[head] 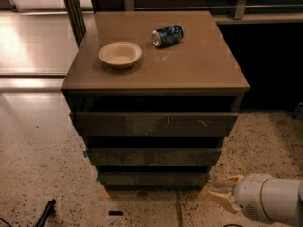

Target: Open middle drawer

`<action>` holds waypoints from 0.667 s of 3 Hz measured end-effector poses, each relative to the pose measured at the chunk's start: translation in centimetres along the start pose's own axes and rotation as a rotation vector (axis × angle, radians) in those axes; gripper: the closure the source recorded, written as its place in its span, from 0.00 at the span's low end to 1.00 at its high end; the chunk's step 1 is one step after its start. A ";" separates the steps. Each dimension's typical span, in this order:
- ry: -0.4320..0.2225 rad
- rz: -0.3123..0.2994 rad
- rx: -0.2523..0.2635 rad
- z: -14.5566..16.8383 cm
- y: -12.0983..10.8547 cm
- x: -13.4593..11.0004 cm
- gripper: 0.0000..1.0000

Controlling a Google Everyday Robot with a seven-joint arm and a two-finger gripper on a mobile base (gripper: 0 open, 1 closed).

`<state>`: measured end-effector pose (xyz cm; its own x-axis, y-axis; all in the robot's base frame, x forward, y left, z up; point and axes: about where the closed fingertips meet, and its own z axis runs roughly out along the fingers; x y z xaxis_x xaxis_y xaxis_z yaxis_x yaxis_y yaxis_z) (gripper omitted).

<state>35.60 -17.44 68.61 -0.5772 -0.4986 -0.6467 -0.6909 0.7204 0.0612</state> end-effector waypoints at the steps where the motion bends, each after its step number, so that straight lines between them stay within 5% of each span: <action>1: -0.015 0.008 -0.006 0.6 0.5 0.3 0.89; 2: -0.119 0.043 -0.002 3.4 0.4 0.1 1.00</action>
Offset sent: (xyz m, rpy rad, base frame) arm 0.0541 0.0433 -0.0843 0.2819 -0.2100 -0.0711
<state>36.74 -15.58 65.99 -0.5504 -0.4062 -0.7294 -0.6675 0.7388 0.0922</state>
